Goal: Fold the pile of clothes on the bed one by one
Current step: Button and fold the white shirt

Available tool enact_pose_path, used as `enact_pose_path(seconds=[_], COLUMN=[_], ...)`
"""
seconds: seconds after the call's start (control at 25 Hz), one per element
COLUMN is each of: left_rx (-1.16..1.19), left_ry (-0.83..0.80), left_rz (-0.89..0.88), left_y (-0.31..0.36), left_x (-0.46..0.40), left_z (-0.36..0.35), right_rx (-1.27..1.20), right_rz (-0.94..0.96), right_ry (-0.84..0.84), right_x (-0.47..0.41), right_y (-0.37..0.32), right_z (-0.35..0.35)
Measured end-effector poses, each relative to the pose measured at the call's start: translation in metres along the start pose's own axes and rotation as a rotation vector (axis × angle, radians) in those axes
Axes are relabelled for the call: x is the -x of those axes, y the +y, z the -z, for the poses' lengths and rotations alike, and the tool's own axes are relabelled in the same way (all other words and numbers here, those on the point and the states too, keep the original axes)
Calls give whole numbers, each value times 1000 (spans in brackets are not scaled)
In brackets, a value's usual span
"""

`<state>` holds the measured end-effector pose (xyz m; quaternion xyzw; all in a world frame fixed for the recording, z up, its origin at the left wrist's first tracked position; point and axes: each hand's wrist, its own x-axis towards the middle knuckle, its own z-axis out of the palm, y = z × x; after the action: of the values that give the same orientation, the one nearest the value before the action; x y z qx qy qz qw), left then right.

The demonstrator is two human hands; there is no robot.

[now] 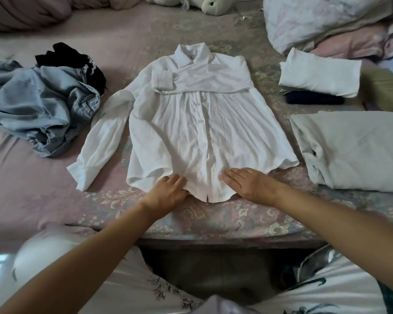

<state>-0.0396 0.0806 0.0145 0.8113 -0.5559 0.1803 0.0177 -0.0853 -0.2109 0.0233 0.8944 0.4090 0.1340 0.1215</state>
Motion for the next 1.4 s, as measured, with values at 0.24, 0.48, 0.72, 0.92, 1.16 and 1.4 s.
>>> enact_pose_path(seconds=[0.24, 0.48, 0.72, 0.92, 1.16, 1.4], left_rx=[116, -148, -157, -171, -23, 295], left_ry=[-2, -4, -112, -82, -27, -308], left_rz=[-198, 270, 486, 554, 573, 1450], left_y=[12, -61, -68, -68, -86, -141], left_x=[16, 50, 50, 83, 126, 108], left_z=[11, 29, 12, 24, 46, 37], right_rx=[-97, -194, -179, -147, -356, -460], right_rz=[88, -129, -265, -76, -218, -392], right_ry=[15, -72, -150, -40, 1, -579], right_x=[1, -46, -90, -75, -130, -218], right_y=[-4, -50, -75, -66, -57, -77], right_z=[5, 5, -8, -12, 7, 5])
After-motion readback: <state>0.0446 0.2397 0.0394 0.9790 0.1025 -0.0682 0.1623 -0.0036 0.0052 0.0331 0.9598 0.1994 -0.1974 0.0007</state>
